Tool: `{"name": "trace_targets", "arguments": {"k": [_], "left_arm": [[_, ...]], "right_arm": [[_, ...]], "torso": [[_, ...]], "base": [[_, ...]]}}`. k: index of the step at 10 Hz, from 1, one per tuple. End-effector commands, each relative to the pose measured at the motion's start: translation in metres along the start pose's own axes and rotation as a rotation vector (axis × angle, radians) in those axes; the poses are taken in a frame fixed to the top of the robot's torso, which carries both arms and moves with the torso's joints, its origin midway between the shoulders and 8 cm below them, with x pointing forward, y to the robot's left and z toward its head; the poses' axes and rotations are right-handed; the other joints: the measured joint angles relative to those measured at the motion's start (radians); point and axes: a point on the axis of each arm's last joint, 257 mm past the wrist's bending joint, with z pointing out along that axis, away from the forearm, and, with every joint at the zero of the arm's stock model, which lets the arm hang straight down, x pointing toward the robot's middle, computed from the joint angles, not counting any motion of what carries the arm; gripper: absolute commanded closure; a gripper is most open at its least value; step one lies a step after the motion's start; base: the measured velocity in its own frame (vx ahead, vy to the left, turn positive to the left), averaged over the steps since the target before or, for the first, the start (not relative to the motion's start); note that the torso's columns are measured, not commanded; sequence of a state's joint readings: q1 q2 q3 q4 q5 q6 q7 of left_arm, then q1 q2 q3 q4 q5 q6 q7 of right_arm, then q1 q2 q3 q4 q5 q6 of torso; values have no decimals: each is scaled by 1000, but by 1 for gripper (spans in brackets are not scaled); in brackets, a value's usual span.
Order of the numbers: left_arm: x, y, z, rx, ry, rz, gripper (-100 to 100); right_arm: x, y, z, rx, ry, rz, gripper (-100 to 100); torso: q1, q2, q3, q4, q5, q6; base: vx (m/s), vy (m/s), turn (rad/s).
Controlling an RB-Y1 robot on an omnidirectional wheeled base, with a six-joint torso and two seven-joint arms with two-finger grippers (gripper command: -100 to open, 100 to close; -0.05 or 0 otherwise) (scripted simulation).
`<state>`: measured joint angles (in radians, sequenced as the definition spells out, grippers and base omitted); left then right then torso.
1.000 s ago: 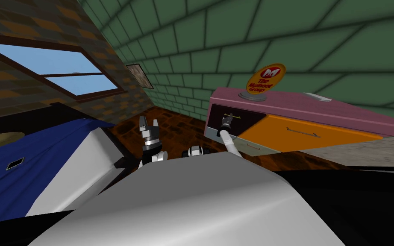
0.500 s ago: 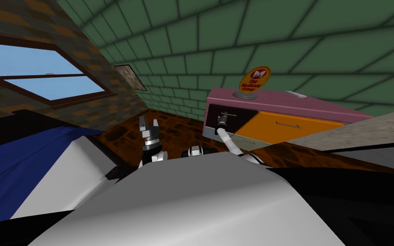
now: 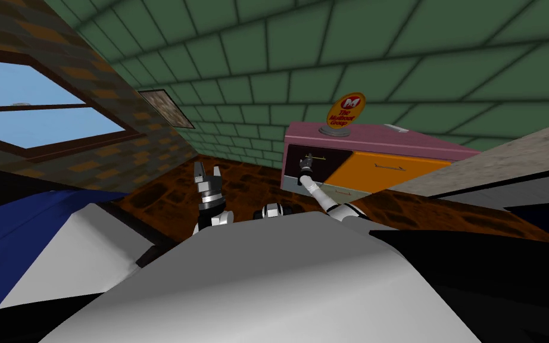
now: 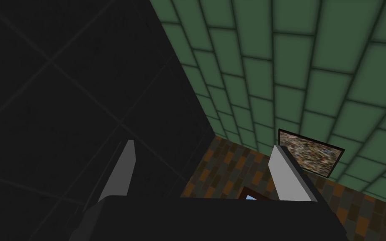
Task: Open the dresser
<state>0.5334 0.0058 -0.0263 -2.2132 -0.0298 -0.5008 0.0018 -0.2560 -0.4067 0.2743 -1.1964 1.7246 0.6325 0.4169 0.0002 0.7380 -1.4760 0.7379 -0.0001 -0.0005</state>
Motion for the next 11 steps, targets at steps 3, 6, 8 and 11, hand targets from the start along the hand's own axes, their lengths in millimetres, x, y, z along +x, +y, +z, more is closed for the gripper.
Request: {"name": "trace_targets", "arguments": {"k": [3,6,8,11], "left_arm": [[0,0,0,0,0,0,0],[0,0,0,0,0,0,0],[0,0,0,0,0,0,0],[0,0,0,0,0,0,0]], "right_arm": [[-10,8,24,-32,-53,-22,-100],[-8,-15,51,-5,-70,-28,-100],[-8,-8,49,-18,-73,-40,-100],[-11,14,24,-46,-56,-30,100]], "torso": [[0,0,0,0,0,1],[-1,0,0,0,0,0],[0,0,0,0,0,0],[-3,0,0,0,-1,-1]], "base": [[4,58,-159],[1,53,-184],[0,33,-59],[4,-56,192]]}}
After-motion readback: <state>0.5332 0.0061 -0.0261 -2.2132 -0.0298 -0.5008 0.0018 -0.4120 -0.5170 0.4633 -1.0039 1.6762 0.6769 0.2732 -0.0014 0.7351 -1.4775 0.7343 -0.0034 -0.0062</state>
